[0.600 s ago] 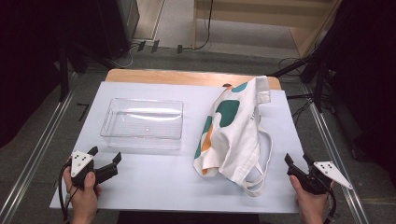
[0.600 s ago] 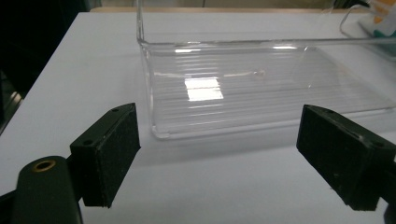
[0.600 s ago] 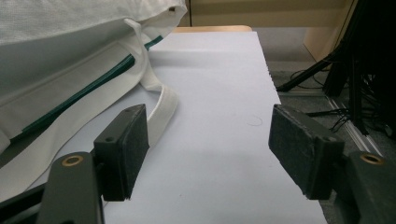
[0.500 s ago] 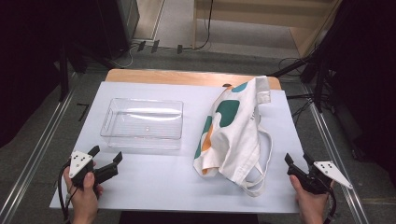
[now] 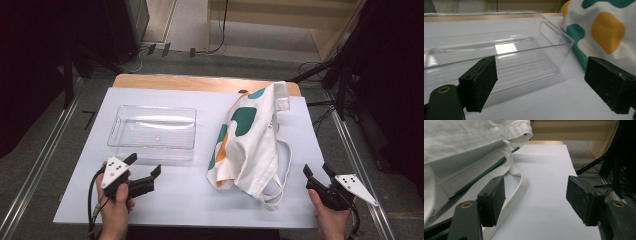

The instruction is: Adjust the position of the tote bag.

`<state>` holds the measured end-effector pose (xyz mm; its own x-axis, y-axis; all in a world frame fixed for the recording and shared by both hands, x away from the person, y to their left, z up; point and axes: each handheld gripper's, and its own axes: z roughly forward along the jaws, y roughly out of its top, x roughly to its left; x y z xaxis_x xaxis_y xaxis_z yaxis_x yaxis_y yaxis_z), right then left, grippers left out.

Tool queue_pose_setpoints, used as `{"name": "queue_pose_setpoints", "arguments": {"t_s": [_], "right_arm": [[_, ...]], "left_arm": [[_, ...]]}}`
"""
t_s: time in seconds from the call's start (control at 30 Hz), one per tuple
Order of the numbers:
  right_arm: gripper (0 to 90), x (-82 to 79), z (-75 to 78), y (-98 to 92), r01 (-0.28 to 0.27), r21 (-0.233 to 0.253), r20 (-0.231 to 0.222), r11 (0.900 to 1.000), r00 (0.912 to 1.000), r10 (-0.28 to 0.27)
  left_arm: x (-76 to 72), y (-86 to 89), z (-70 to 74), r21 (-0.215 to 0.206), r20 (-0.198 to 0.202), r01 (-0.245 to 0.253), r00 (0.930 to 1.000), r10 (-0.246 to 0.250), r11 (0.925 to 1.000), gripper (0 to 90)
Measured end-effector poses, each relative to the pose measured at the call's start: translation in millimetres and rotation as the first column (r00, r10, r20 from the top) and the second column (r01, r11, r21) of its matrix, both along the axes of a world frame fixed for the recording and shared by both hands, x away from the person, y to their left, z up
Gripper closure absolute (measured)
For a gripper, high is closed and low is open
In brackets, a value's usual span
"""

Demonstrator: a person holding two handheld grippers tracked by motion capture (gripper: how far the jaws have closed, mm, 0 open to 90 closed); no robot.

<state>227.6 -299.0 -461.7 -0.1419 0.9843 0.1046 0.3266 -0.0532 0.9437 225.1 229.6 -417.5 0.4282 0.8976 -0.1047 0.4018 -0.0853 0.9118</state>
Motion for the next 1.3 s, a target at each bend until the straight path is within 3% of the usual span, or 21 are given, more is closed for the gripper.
{"name": "queue_pose_setpoints", "arguments": {"t_s": [0.2, 0.33, 0.4, 0.53, 0.57, 0.6, 0.67, 0.73, 0.77, 0.8, 0.83, 0.87, 0.9, 0.93, 1.03, 1.07, 1.17, 1.2, 1.23, 1.3], "right_arm": [[37.8, -7.1, 10.1, 9.7, -0.042, 0.029, 0.031, 0.999, 0.9987, 0.041], [58.8, -12.4, 16.6, 19.7, -0.130, 0.054, 0.058, 0.990, 0.9902, 0.127], [69.0, -13.8, 20.7, 26.5, -0.189, 0.049, 0.068, 0.981, 0.9803, 0.186], [77.1, -15.5, 27.3, 44.0, -0.294, 0.073, 0.096, 0.953, 0.9532, 0.287], [77.1, -15.5, 27.3, 44.0, -0.294, 0.073, 0.096, 0.953, 0.9532, 0.287], [78.8, -13.9, 27.0, 56.8, -0.329, 0.059, 0.084, 0.942, 0.9423, 0.324], [81.9, -9.7, 23.1, 70.5, -0.347, 0.042, 0.050, 0.937, 0.9373, 0.345], [84.3, -5.3, 18.2, 82.7, -0.363, 0.033, 0.021, 0.931, 0.9317, 0.363], [84.7, -3.1, 16.1, 87.8, -0.380, 0.026, 0.012, 0.925, 0.9249, 0.380], [85.3, -1.0, 14.5, 92.9, -0.397, 0.020, 0.006, 0.918, 0.9178, 0.397], [85.3, -1.0, 14.5, 92.9, -0.397, 0.020, 0.006, 0.918, 0.9178, 0.397], [86.0, 4.0, 11.1, 101.2, -0.434, 0.022, -0.004, 0.901, 0.9008, 0.434], [86.0, 6.4, 9.3, 104.8, -0.449, 0.023, -0.012, 0.893, 0.8933, 0.449], [86.0, 8.3, 7.6, 108.2, -0.456, 0.018, -0.017, 0.890, 0.8895, 0.457], [85.2, 10.8, 5.3, 112.1, -0.473, 0.026, -0.020, 0.881, 0.8804, 0.474], [85.0, 11.4, 5.0, 110.9, -0.474, 0.041, -0.019, 0.879, 0.8797, 0.475], [81.8, 12.4, 4.7, 105.2, -0.471, 0.072, -0.013, 0.879, 0.8810, 0.473], [80.7, 12.2, 4.9, 103.2, -0.466, 0.077, -0.009, 0.881, 0.8836, 0.468], [80.7, 12.2, 4.9, 103.2, -0.466, 0.077, -0.009, 0.881, 0.8836, 0.468], [76.7, 10.2, 7.3, 96.1, -0.451, 0.088, 0.011, 0.888, 0.8918, 0.452]], "left_arm": [[13.8, -46.6, 3.3, 0.007, -0.013, 0.081, 0.9967, -0.081, 0.9967, 8.3], [17.5, -75.7, 2.9, 0.012, -0.007, 0.154, 0.9880, -0.154, 0.9880, 8.3], [16.9, -89.8, 2.5, 0.014, -0.007, 0.188, 0.9822, -0.188, 0.9821, 8.3], [12.1, -115.4, 3.3, -0.003, -0.003, 0.257, 0.9665, -0.257, 0.9665, 8.3], [12.1, -115.4, 3.3, -0.003, -0.003, 0.257, 0.9665, -0.257, 0.9665, 8.4], [8.0, -128.3, 4.1, -0.021, 0.000, 0.300, 0.9538, -0.300, 0.9536, 8.3], [2.7, -141.9, 4.4, -0.022, 0.010, 0.341, 0.9400, -0.341, 0.9397, 8.3], [-3.8, -155.3, 2.9, -0.025, 0.031, 0.388, 0.9217, -0.387, 0.9215, 7.8], [-3.8, -155.3, 2.9, -0.025, 0.031, 0.388, 0.9217, -0.387, 0.9215, 6.1], [-6.4, -167.7, -0.8, 0.004, 0.022, 0.406, 0.9137, -0.406, 0.9139, 4.9], [-6.4, -167.7, -0.8, 0.004, 0.022, 0.406, 0.9137, -0.406, 0.9139, 4.9], [-4.9, -174.6, -5.2, 0.009, -0.004, 0.395, 0.9189, -0.395, 0.9188, 5.2], [-4.9, -174.6, -5.2, 0.009, -0.004, 0.395, 0.9189, -0.395, 0.9188, 8.0], [-1.0, -176.6, -9.4, 0.010, -0.031, 0.364, 0.9310, -0.364, 0.9313, 12.9], [2.3, -174.5, -12.4, 0.002, -0.048, 0.358, 0.9326, -0.358, 0.9336, 29.0], [3.5, -170.8, -13.1, -0.025, -0.045, 0.383, 0.9224, -0.384, 0.9234, 36.5], [3.7, -168.4, -13.2, -0.034, -0.047, 0.422, 0.9047, -0.423, 0.9058, 65.5], [4.4, -166.7, -13.3, -0.035, -0.052, 0.431, 0.9005, -0.432, 0.9019, 75.2], [4.4, -166.7, -13.3, -0.035, -0.052, 0.431, 0.9005, -0.432, 0.9019, 80.1], [5.0, -164.1, -13.4, -0.022, -0.050, 0.438, 0.8971, -0.439, 0.8985, 83.1]]}}
